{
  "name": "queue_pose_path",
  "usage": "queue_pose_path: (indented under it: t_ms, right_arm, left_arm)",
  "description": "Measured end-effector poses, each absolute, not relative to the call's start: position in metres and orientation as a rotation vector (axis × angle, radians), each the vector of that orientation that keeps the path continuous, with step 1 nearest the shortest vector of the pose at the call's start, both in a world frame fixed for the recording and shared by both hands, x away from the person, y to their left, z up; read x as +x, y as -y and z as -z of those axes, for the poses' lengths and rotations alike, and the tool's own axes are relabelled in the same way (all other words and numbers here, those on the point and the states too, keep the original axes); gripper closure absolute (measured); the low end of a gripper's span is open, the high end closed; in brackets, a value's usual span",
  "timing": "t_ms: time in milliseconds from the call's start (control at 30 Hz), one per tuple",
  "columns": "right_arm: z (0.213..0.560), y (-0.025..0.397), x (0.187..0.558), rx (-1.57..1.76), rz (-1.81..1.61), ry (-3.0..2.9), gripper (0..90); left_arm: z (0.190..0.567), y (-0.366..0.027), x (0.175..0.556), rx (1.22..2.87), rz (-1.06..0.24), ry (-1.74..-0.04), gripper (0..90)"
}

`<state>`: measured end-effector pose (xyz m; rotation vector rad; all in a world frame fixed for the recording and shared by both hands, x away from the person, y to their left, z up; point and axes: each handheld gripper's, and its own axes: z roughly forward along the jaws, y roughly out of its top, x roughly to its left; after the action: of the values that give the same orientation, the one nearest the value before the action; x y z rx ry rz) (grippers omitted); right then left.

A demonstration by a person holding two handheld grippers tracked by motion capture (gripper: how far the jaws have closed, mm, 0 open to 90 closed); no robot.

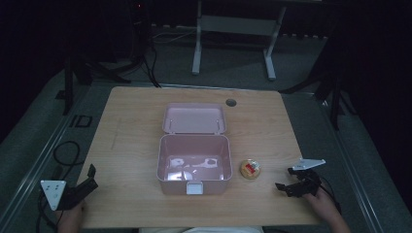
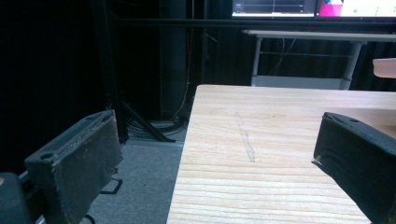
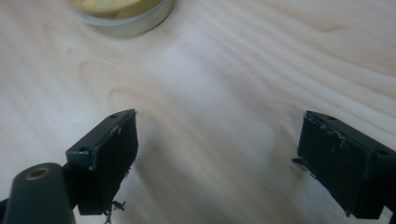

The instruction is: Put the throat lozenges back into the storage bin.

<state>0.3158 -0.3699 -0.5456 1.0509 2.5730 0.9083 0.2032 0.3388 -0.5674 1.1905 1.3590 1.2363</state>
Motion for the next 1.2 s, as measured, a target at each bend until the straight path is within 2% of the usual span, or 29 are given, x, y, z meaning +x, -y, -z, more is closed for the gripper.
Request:
queue_pose_path:
  t_ms: [733,967,1200]
  right_arm:
    - [0.511,0.32,0.327,0.655,0.064,-3.046,12.9]
    - [0.5,0.312,0.332,0.675,0.157,-3.098,12.6]
    - [0.476,0.3,0.34,0.658,0.097,-3.088,12.5]
  left_arm:
    - [0.567,-0.339,0.203,1.188,-1.228,-1.356,1.1]
    - [0.568,-0.339,0.203,1.189,-1.228,-1.355,1.1]
    - [0.567,-0.339,0.203,1.191,-1.228,-1.355,1.1]
